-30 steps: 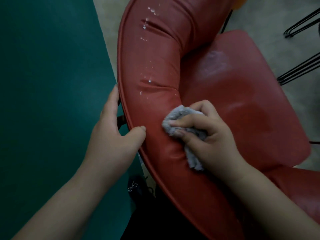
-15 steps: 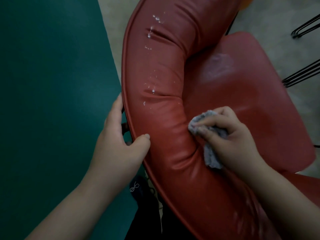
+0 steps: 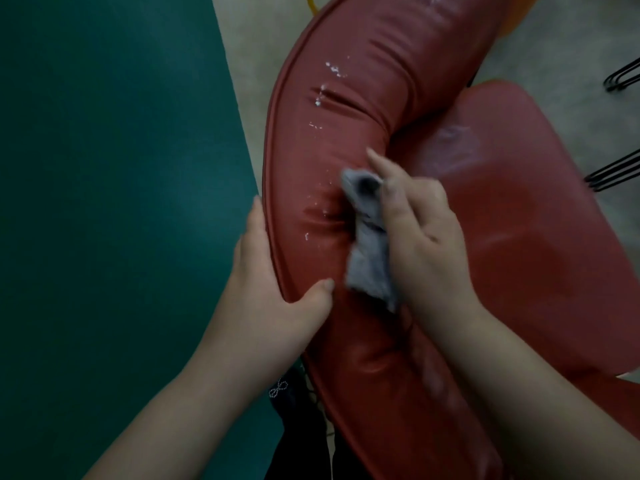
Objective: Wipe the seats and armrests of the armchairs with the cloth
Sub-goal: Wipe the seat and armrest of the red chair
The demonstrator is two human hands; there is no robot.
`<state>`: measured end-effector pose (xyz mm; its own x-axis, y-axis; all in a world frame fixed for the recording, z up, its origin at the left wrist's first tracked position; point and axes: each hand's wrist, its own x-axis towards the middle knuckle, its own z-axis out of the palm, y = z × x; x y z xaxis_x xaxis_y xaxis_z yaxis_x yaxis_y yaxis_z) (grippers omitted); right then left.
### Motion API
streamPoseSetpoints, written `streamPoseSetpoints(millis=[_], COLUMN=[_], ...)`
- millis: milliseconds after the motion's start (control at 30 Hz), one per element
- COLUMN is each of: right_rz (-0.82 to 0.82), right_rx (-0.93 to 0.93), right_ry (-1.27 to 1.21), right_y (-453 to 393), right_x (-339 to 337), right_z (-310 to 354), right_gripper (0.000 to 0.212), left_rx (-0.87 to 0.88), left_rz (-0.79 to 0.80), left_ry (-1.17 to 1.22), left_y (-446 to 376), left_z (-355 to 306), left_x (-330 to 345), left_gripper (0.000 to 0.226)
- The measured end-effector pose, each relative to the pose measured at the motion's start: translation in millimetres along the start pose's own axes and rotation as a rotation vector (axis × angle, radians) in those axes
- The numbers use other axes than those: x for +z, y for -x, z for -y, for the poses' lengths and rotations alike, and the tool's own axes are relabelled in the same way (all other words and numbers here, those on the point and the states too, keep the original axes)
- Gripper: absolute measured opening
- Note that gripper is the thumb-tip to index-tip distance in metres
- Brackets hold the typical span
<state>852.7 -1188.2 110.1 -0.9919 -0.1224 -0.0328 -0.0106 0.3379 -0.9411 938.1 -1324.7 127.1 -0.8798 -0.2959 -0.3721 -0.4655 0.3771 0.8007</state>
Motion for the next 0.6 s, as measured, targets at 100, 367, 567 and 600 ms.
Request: streamPoseSetpoints(millis=[100, 367, 567, 600], right_rz=[0.109, 0.100, 0.196, 0.178], right_rx=[-0.162, -0.110, -0.167, -0.180], right_ry=[0.051, 0.238, 0.346, 0.341], right_y=[-17, -15, -12, -16], right_x=[28, 15, 19, 19], right_z=[22, 5, 11, 12], right_gripper=[0.041, 0.044, 0.063, 0.054], left_rx=[0.031, 0.047, 0.022, 0.022], left_rz=[-0.014, 0.018, 0.020, 0.025], left_ry=[0.023, 0.037, 0.044, 0.043], left_y=[-1, -1, 0, -1], left_z=[2, 5, 4, 3], left_x=[1, -6, -7, -7], left_gripper=[0.100, 0.100, 0.102, 0.102])
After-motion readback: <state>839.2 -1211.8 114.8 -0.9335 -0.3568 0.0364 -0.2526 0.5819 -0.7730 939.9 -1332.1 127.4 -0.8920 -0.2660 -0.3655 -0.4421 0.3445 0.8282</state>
